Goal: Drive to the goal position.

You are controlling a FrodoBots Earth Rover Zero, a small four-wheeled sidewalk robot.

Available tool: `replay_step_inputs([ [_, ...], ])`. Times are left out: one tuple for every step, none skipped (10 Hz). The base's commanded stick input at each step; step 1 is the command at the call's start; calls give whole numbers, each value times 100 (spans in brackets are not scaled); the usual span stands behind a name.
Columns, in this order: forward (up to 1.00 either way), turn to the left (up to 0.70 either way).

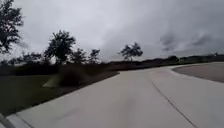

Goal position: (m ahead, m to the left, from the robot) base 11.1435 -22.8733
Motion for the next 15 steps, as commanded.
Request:
replay_step_inputs([
  [85,0],
  [85,0],
  [85,0],
  [85,0],
  [85,0],
  [85,0],
  [85,-20],
  [85,-34],
  [85,-34],
  [85,-34],
  [85,-34],
  [85,-34],
  [85,-34],
  [85,-34],
  [85,-11],
])
